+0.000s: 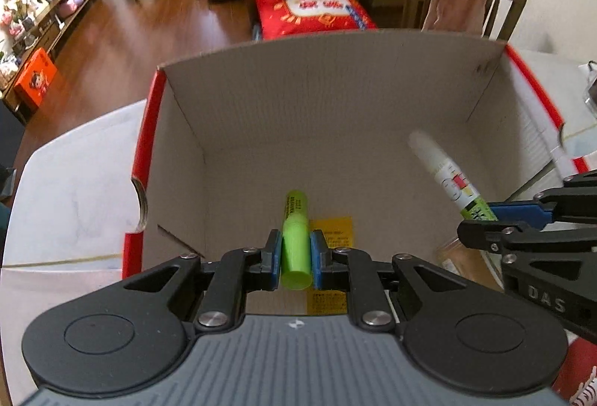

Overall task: Organize rigid objects
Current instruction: 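Carry the highlighter and glue stick with both tools into the red shoebox, then open the left tool dropping the highlighter while the right tool releases the glue stick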

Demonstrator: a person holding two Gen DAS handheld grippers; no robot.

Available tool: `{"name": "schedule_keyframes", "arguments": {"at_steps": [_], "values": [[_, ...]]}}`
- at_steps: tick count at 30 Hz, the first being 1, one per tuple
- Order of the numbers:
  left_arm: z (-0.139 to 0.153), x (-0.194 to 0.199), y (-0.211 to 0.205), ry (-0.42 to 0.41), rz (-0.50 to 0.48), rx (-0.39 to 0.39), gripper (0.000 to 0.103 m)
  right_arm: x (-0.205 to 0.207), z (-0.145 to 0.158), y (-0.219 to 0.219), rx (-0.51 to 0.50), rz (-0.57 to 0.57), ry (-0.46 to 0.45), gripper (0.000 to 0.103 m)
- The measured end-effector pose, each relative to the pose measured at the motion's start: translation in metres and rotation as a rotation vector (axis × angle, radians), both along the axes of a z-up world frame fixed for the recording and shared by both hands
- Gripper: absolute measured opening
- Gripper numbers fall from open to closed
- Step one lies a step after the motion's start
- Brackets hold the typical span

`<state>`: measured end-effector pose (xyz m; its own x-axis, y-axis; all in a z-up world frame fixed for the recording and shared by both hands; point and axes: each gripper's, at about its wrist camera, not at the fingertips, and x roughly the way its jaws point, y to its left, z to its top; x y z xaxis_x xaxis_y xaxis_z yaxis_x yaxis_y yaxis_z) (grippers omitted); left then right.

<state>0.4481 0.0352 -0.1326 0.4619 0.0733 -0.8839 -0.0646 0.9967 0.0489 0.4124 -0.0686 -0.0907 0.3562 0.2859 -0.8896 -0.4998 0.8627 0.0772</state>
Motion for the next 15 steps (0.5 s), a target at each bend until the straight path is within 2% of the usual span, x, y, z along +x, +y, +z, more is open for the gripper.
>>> {"name": "schedule_keyframes", "arguments": {"at_steps": [15], "values": [[-0.001, -0.0017, 0.0093, 0.031, 0.037, -0.045, 0.016, 0.008, 0.0006, 0.0017, -0.007, -0.018, 0.019, 0.019]]}}
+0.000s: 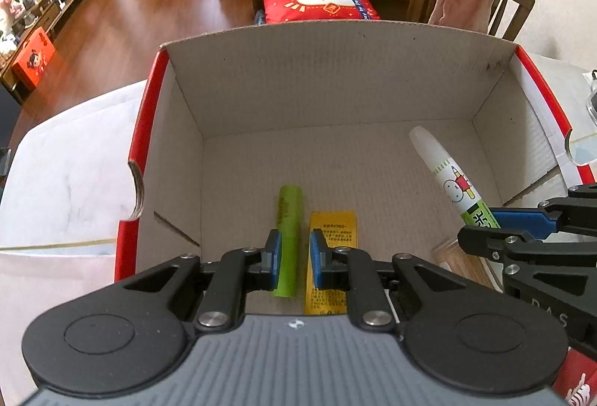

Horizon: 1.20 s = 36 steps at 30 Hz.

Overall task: Organize rigid objects
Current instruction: 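Open the left tool dropping the highlighter while the right tool releases the glue stick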

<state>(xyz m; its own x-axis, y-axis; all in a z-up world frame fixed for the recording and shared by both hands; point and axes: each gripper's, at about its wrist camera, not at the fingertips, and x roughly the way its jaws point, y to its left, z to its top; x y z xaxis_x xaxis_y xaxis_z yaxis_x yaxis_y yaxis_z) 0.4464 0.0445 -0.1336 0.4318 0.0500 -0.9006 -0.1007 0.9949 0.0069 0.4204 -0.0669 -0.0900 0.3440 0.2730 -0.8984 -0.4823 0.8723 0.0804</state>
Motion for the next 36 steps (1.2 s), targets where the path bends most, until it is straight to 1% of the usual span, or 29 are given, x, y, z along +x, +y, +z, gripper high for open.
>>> {"name": "schedule_keyframes", "arguments": {"at_steps": [6, 10, 16, 20, 25, 36], "values": [[0.003, -0.007, 0.001, 0.019, 0.011, -0.021, 0.016, -0.003, 0.007, -0.002, 0.004, -0.011, -0.002, 0.024], [0.009, -0.015, 0.002, 0.003, 0.018, -0.035, 0.016, -0.009, 0.013, -0.004, 0.005, -0.014, -0.011, 0.028], [0.028, -0.031, 0.003, -0.045, 0.015, -0.043, 0.016, -0.018, 0.026, -0.008, 0.008, -0.016, -0.03, 0.031], [0.042, -0.041, 0.002, -0.079, 0.007, -0.042, 0.016, -0.029, 0.037, -0.01, 0.013, -0.013, -0.054, 0.037], [0.058, -0.054, 0.0, -0.119, 0.004, -0.042, 0.016, -0.041, 0.051, -0.013, 0.028, -0.015, -0.082, 0.041], [0.098, -0.099, -0.003, -0.213, -0.008, -0.045, 0.016, -0.087, 0.084, -0.019, 0.057, -0.01, -0.145, 0.049]]}}
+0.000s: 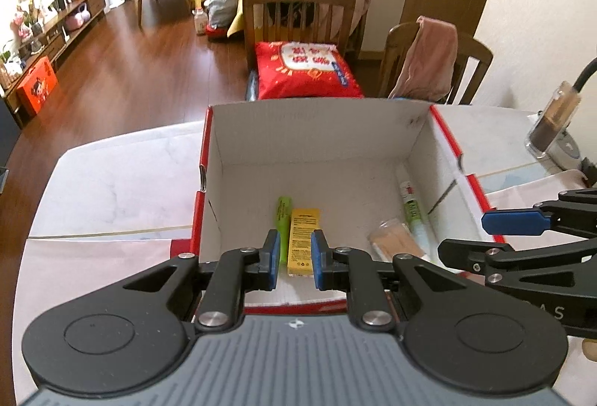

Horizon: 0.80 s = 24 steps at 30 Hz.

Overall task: Organize rigid objects
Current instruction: 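Open the left tool dropping the highlighter while the right tool releases the glue stick, then move both tools back over the remaining items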

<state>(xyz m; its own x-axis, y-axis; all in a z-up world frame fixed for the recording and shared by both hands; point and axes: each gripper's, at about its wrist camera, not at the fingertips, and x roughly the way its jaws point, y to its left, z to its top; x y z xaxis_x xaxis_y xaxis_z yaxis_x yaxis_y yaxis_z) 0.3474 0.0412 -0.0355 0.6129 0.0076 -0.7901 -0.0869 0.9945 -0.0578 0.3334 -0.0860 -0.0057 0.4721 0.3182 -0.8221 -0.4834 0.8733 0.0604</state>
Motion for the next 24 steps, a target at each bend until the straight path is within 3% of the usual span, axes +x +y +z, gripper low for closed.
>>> {"name": "schedule_keyframes", "arguments": {"at_steps": [18, 20, 22, 24], "values": [[0.033, -0.099, 0.011, -0.117, 0.008, 0.002, 0.017, -0.091, 0.034, -0.018, 0.125, 0.049, -0.091, 0.064], [0.032, -0.11, 0.011, -0.12, -0.002, -0.003, 0.017, -0.102, 0.034, -0.023, 0.135, 0.053, -0.103, 0.069], [0.031, -0.121, 0.011, -0.122, -0.008, -0.005, 0.026, -0.114, 0.033, -0.027, 0.135, 0.058, -0.124, 0.072], [0.028, -0.132, 0.011, -0.13, -0.01, -0.005, 0.051, -0.125, 0.031, -0.032, 0.142, 0.064, -0.133, 0.075]]}}
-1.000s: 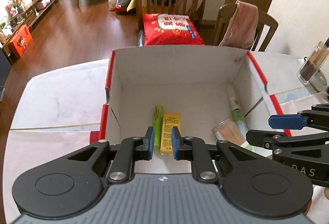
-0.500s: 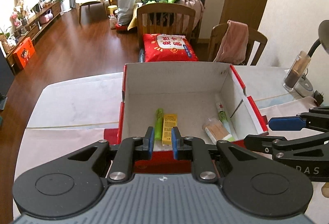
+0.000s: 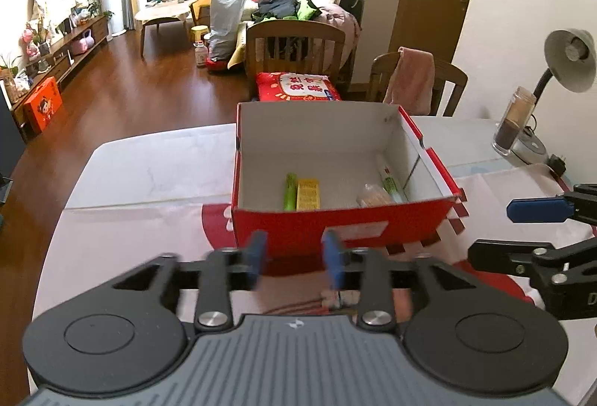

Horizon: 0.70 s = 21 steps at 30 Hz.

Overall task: Organize rigid objects
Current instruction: 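Move both tools back over the remaining items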

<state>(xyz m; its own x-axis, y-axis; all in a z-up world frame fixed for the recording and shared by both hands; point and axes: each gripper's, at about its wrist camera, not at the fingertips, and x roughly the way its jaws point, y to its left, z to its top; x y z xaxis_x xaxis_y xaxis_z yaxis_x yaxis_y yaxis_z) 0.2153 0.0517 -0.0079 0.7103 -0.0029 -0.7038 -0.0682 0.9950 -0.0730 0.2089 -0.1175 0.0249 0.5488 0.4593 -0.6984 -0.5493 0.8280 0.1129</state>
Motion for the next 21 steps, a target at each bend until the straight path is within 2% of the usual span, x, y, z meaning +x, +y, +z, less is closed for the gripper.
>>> {"name": "schedule_keyframes", "arguments": {"at_steps": [2, 7, 11, 19, 21], "values": [[-0.003, -0.013, -0.002, -0.015, -0.006, 0.005, 0.061, -0.01, -0.004, -0.006, 0.008, -0.01, -0.003, 0.076], [-0.015, -0.038, -0.006, -0.008, -0.018, -0.019, 0.068, -0.028, -0.017, -0.019, 0.018, -0.031, -0.018, 0.087], [-0.023, -0.055, -0.013, -0.011, -0.026, -0.012, 0.08, -0.038, -0.032, -0.029, 0.021, -0.048, -0.013, 0.094], [-0.053, -0.067, -0.022, 0.05, -0.026, -0.055, 0.081, -0.053, -0.063, -0.033, -0.024, -0.039, -0.009, 0.097], [-0.062, -0.069, -0.025, 0.068, -0.025, -0.069, 0.085, -0.056, -0.072, -0.035, -0.034, -0.027, -0.008, 0.097]]}}
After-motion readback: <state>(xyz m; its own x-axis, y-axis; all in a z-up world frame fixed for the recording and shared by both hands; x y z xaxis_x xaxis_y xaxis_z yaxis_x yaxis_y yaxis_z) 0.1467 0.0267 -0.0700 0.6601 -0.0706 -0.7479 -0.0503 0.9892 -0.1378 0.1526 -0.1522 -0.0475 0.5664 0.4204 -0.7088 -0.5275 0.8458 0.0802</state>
